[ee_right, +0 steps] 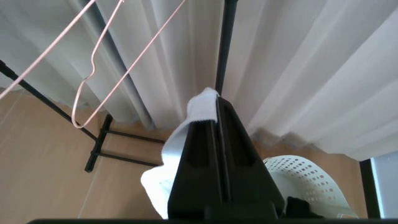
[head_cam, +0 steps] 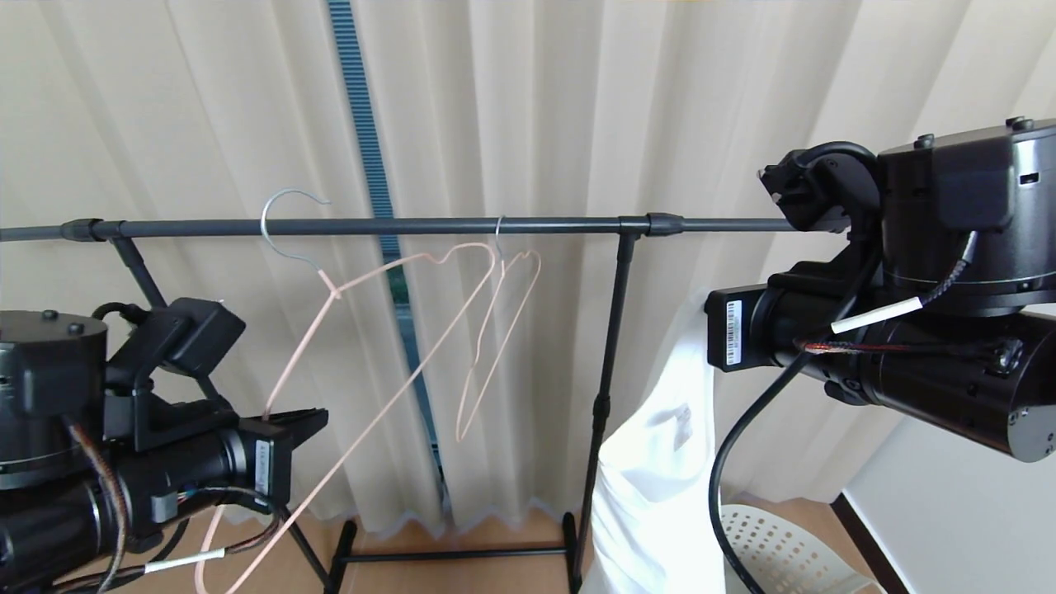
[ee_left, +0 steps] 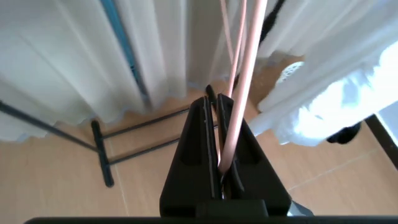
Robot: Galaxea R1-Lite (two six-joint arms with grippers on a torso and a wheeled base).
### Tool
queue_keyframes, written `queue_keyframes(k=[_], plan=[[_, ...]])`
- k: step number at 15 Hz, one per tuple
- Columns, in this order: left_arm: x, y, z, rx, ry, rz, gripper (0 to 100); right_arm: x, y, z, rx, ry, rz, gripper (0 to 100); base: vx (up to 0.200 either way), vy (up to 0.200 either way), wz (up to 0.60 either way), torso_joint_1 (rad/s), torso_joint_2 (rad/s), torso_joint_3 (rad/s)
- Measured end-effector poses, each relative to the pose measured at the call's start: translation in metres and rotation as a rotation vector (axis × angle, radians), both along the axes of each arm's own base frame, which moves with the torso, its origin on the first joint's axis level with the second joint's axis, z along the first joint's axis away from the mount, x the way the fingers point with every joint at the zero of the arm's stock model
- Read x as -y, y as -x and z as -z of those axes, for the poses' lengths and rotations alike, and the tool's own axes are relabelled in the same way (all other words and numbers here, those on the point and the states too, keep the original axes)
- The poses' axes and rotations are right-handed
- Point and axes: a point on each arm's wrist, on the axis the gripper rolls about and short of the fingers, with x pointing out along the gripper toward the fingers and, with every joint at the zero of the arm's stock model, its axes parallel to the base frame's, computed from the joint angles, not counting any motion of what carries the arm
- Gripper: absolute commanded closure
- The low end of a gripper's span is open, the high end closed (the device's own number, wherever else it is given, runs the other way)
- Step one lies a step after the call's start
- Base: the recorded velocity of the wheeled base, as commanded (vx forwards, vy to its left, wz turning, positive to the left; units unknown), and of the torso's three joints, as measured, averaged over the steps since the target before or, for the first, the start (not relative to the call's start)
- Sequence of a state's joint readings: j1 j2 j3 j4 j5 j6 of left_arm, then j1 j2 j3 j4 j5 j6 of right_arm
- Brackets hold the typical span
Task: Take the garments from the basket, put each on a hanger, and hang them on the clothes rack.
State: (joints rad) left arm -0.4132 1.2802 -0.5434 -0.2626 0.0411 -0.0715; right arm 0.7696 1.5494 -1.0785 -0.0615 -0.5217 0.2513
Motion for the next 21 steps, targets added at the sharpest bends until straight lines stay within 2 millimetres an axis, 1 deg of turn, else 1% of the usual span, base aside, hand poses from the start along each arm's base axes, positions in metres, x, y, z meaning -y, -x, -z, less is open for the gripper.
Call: queue_keyframes(k=[3,5,7,10,15,18,21], plan=[[-0.003,0.02,0.0,0.043,-0.007,0.129,100,0.002,-0.003,0.0,0.008,0.028,0.021,100,0.0,0.0,0.0,0.0,0.0,0.0],[-0.002,0.029,0.0,0.069,-0.029,0.194,100,0.006,-0.007,0.001,0.02,0.051,0.074,100,0.0,0.0,0.0,0.0,0.0,0.0],[0.001,0.035,0.0,0.076,-0.03,0.235,100,0.007,-0.01,0.002,0.026,0.073,0.107,100,0.0,0.0,0.0,0.0,0.0,0.0],[0.013,0.046,0.005,0.081,-0.06,0.359,100,0.01,-0.017,0.006,0.022,0.098,0.145,100,0.0,0.0,0.0,0.0,0.0,0.0],[0.026,0.058,0.013,0.064,-0.084,0.481,100,0.009,-0.024,0.01,0.036,0.105,0.18,100,0.0,0.0,0.0,0.0,0.0,0.0],[0.033,0.059,0.016,0.048,-0.093,0.525,100,0.008,-0.026,0.011,0.035,0.106,0.181,100,0.0,0.0,0.0,0.0,0.0,0.0],[0.04,0.056,0.019,0.036,-0.096,0.539,100,0.006,-0.031,0.012,0.059,0.083,0.19,100,0.0,0.0,0.0,0.0,0.0,0.0]])
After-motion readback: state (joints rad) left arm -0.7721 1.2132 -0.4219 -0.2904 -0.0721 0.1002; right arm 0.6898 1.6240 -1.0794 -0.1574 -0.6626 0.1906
